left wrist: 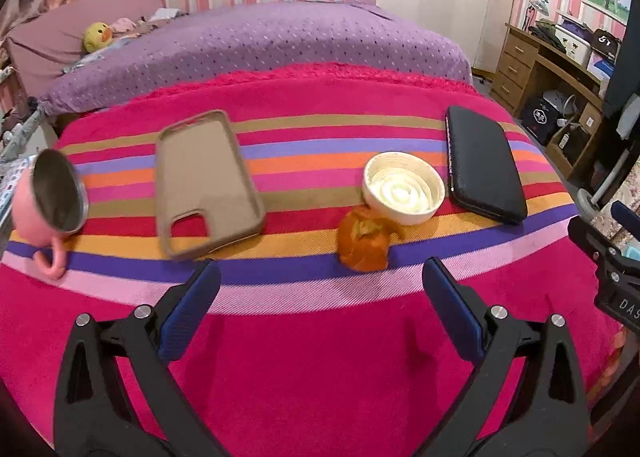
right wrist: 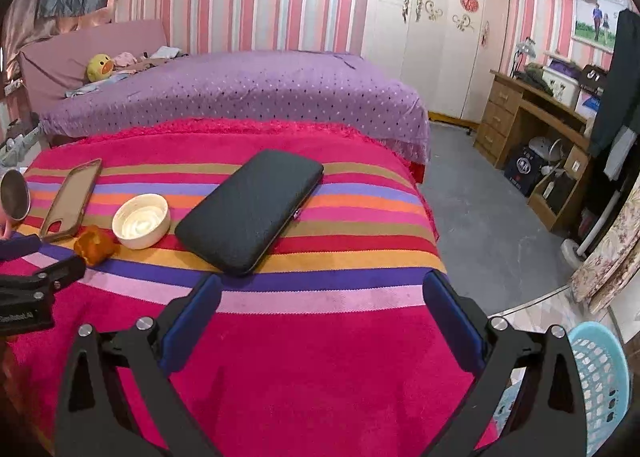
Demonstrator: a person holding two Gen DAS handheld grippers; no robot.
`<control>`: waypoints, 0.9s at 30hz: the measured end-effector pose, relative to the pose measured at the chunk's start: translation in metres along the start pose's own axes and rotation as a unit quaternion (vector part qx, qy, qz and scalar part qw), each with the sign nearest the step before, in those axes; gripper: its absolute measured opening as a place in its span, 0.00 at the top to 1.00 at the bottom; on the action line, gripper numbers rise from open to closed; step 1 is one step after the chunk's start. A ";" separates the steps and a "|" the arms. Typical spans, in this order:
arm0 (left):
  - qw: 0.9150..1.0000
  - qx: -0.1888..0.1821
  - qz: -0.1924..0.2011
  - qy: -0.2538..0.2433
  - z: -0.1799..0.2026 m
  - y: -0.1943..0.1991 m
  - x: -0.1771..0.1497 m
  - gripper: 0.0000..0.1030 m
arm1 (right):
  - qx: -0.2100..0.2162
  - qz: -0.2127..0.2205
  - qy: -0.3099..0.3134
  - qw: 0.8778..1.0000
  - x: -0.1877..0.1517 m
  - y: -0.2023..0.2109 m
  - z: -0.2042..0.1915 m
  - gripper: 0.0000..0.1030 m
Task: Collect trash
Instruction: 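Grasp the orange-brown peel beside the white bowl with the left tool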
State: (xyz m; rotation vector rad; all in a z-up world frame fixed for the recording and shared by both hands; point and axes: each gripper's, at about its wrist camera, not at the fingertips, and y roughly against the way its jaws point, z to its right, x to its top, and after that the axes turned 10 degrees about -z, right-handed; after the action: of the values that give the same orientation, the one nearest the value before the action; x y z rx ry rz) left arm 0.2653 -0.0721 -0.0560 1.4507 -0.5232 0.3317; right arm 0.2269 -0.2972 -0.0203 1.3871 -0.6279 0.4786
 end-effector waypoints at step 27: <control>0.999 -0.031 0.001 -0.019 -0.036 -0.002 0.018 0.78 | 0.036 -0.001 -0.007 0.999 0.026 -0.024 -0.041 0.05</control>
State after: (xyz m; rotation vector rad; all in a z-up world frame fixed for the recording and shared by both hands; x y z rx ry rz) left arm 0.2861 -0.0381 -0.0494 1.3978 -0.5614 0.2875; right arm 0.2675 -0.2607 -0.0239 1.4607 -0.6256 0.4943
